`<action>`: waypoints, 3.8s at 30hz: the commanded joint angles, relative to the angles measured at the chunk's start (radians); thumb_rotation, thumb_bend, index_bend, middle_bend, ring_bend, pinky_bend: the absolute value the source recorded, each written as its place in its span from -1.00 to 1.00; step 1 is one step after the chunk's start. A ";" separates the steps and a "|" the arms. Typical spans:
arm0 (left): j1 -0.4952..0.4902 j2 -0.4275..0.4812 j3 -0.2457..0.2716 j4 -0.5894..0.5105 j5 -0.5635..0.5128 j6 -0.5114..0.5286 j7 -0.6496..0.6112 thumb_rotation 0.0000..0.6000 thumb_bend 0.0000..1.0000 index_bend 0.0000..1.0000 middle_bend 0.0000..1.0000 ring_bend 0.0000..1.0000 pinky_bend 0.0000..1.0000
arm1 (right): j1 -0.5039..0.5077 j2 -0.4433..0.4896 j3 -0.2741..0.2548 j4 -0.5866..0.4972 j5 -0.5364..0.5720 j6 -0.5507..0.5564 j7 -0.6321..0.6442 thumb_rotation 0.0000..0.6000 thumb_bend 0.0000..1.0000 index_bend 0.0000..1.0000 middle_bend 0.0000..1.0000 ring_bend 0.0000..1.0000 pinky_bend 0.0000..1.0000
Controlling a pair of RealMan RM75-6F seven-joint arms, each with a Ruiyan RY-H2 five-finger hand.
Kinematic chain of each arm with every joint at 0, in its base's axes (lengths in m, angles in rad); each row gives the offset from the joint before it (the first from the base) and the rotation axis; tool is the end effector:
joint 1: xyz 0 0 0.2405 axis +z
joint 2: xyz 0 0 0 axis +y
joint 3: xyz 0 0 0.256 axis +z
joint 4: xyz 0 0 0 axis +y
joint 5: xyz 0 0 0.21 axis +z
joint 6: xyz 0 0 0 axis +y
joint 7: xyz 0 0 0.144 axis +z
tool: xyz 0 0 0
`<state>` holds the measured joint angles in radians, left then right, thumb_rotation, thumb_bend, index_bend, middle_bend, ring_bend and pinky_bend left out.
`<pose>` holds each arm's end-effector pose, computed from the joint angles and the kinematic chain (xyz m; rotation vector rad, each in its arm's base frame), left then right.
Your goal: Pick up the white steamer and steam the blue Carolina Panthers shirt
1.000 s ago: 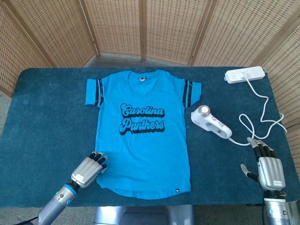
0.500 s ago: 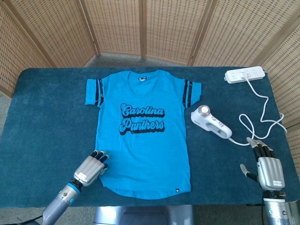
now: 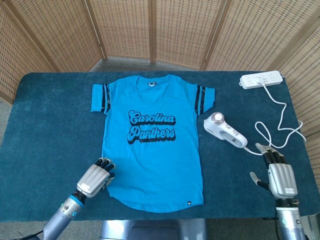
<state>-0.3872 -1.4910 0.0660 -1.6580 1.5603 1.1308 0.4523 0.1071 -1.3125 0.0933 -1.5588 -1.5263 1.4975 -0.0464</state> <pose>-0.1939 0.2002 -0.0184 -2.0550 -0.8105 -0.8875 -0.2897 -0.1955 0.1089 1.3553 -0.9172 1.0399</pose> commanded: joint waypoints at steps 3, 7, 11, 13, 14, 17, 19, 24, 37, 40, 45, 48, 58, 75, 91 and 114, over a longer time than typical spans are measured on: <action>0.001 0.004 0.006 -0.007 0.005 0.003 0.000 1.00 -0.09 0.42 -0.30 -0.55 -0.61 | 0.056 -0.005 0.029 -0.041 -0.011 -0.050 -0.024 1.00 -0.42 -0.75 -0.59 -0.63 -0.54; 0.000 0.004 0.009 -0.010 0.003 0.001 0.004 1.00 -0.09 0.42 -0.30 -0.55 -0.61 | 0.103 -0.010 0.057 -0.071 0.011 -0.102 -0.057 1.00 -0.42 -0.75 -0.59 -0.63 -0.53; 0.000 0.001 0.010 -0.011 -0.003 -0.002 0.008 1.00 -0.09 0.42 -0.30 -0.55 -0.61 | 0.155 -0.019 0.086 -0.101 0.046 -0.166 -0.098 1.00 -0.42 -0.75 -0.59 -0.63 -0.53; 0.001 -0.001 0.010 -0.009 -0.008 -0.003 0.010 1.00 -0.09 0.42 -0.30 -0.55 -0.61 | 0.179 -0.029 0.104 -0.109 0.077 -0.193 -0.129 1.00 -0.42 -0.75 -0.59 -0.63 -0.53; 0.001 -0.002 0.009 -0.009 -0.010 -0.003 0.011 1.00 -0.09 0.42 -0.30 -0.55 -0.61 | 0.187 -0.033 0.109 -0.110 0.090 -0.202 -0.140 1.00 -0.42 -0.75 -0.59 -0.63 -0.53; 0.000 -0.002 0.008 -0.008 -0.016 -0.004 0.013 1.00 -0.09 0.42 -0.30 -0.55 -0.61 | 0.212 -0.053 0.128 -0.104 0.131 -0.225 -0.170 1.00 -0.42 -0.75 -0.59 -0.63 -0.52; -0.001 -0.004 0.005 -0.007 -0.020 -0.005 0.013 1.00 -0.09 0.42 -0.30 -0.55 -0.61 | 0.230 -0.070 0.140 -0.091 0.161 -0.240 -0.194 1.00 -0.42 -0.75 -0.59 -0.63 -0.52; -0.002 -0.009 0.005 -0.005 -0.026 -0.008 0.012 1.00 -0.10 0.42 -0.30 -0.55 -0.61 | 0.264 -0.119 0.160 -0.039 0.212 -0.244 -0.266 1.00 -0.42 -0.75 -0.59 -0.63 -0.52; -0.006 -0.018 0.006 -0.008 -0.032 -0.010 0.019 1.00 -0.09 0.42 -0.30 -0.55 -0.61 | 0.316 -0.203 0.181 0.073 0.306 -0.242 -0.376 1.00 -0.42 -0.83 -0.62 -0.65 -0.52; -0.005 -0.016 0.007 -0.010 -0.034 -0.009 0.021 1.00 -0.10 0.42 -0.30 -0.55 -0.61 | 0.329 -0.222 0.184 0.103 0.321 -0.247 -0.386 1.00 -0.42 -0.86 -0.63 -0.65 -0.52; -0.006 -0.016 0.008 -0.011 -0.042 -0.013 0.025 1.00 -0.10 0.42 -0.30 -0.55 -0.61 | 0.347 -0.252 0.187 0.144 0.347 -0.252 -0.404 1.00 -0.42 -0.92 -0.67 -0.70 -0.53; -0.006 -0.017 0.008 -0.011 -0.044 -0.014 0.024 1.00 -0.10 0.42 -0.30 -0.55 -0.61 | 0.355 -0.264 0.190 0.160 0.364 -0.254 -0.415 1.00 -0.42 -0.96 -0.71 -0.73 -0.54; -0.010 -0.020 0.008 -0.013 -0.048 -0.016 0.026 1.00 -0.10 0.42 -0.30 -0.55 -0.61 | 0.378 -0.299 0.192 0.253 0.399 -0.266 -0.430 1.00 -0.42 -1.00 -0.74 -0.76 -0.56; -0.014 -0.026 0.006 -0.015 -0.061 -0.020 0.036 1.00 -0.10 0.42 -0.30 -0.55 -0.61 | 0.413 -0.345 0.177 0.457 0.407 -0.308 -0.413 1.00 -0.42 -1.00 -0.74 -0.77 -0.56; -0.015 -0.035 0.002 -0.017 -0.080 -0.020 0.049 1.00 -0.10 0.42 -0.30 -0.55 -0.61 | 0.469 -0.383 0.214 0.633 0.430 -0.372 -0.366 1.00 -0.42 -0.99 -0.69 -0.74 -0.55; -0.016 -0.034 0.002 -0.016 -0.093 -0.019 0.042 1.00 -0.10 0.42 -0.30 -0.55 -0.61 | 0.538 -0.471 0.240 0.783 0.450 -0.422 -0.346 1.00 -0.33 -0.54 -0.40 -0.45 -0.38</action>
<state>-0.4036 -1.5252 0.0681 -1.6738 1.4670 1.1113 0.4946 0.6436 -1.7815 0.3329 -0.7806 -1.0759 1.0770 -0.3955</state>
